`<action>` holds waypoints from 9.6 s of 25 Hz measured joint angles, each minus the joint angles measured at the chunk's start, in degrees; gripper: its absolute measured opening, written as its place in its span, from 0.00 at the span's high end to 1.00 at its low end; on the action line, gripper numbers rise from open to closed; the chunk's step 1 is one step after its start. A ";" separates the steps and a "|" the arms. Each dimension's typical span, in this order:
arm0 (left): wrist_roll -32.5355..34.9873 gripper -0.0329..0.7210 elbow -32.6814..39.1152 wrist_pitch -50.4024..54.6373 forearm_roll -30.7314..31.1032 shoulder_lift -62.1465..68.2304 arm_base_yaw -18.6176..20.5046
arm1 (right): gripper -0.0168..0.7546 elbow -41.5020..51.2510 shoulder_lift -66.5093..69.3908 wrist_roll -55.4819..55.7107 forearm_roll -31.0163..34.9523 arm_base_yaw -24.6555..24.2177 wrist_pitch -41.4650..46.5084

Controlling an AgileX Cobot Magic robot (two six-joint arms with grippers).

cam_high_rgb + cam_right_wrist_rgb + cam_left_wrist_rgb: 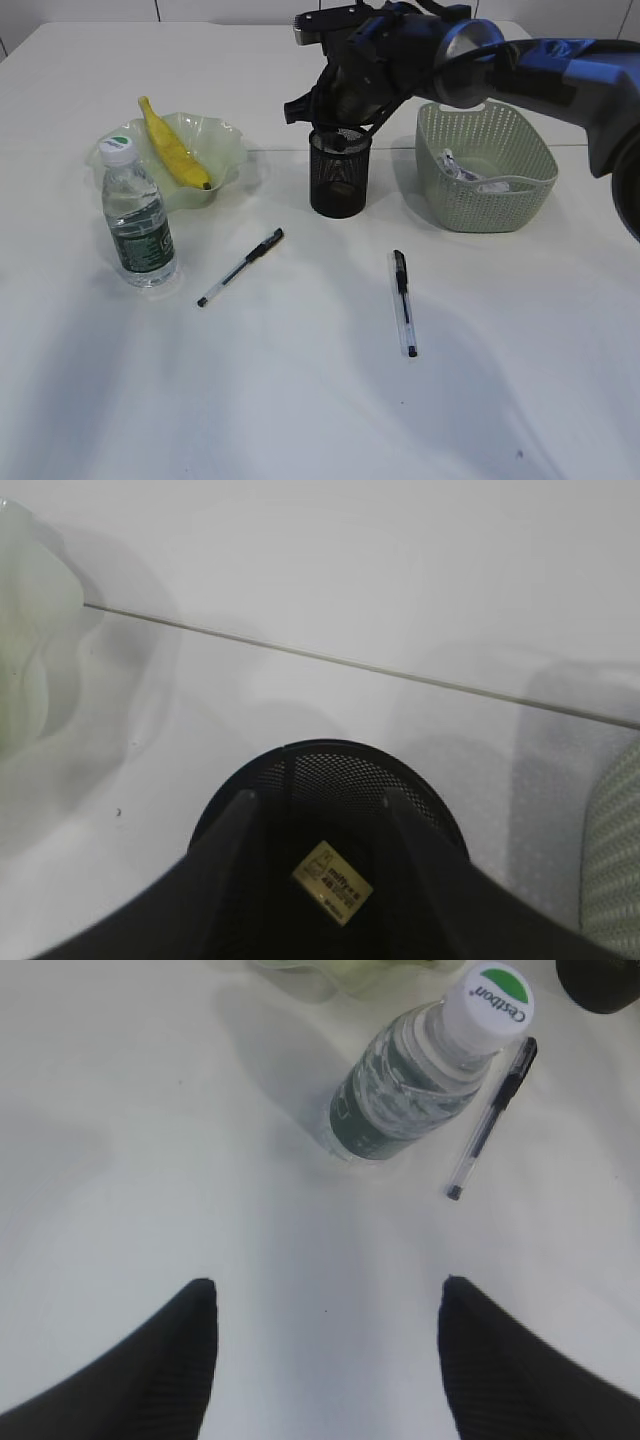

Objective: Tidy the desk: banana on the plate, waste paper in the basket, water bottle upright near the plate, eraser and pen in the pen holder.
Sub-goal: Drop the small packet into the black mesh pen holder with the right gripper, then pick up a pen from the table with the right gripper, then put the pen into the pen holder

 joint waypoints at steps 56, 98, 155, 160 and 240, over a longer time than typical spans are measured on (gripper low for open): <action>0.00 0.31 0.00 5.40 2.66 0.00 0.00 | 0.57 34.30 -23.29 0.68 22.25 -0.53 22.17; 0.00 0.31 0.00 5.71 2.31 0.00 0.00 | 0.57 19.90 -5.30 1.78 22.53 -4.00 27.24; 0.00 0.31 0.00 4.65 2.31 0.00 0.00 | 0.57 19.27 -3.17 -1.28 24.84 -4.00 24.58; 0.00 0.31 0.00 4.55 2.31 0.00 0.00 | 0.71 19.18 -3.17 -1.32 25.08 -4.00 24.71; 0.00 0.31 0.00 5.58 2.31 0.00 0.00 | 0.91 26.69 -10.13 -15.55 14.14 -7.96 -54.87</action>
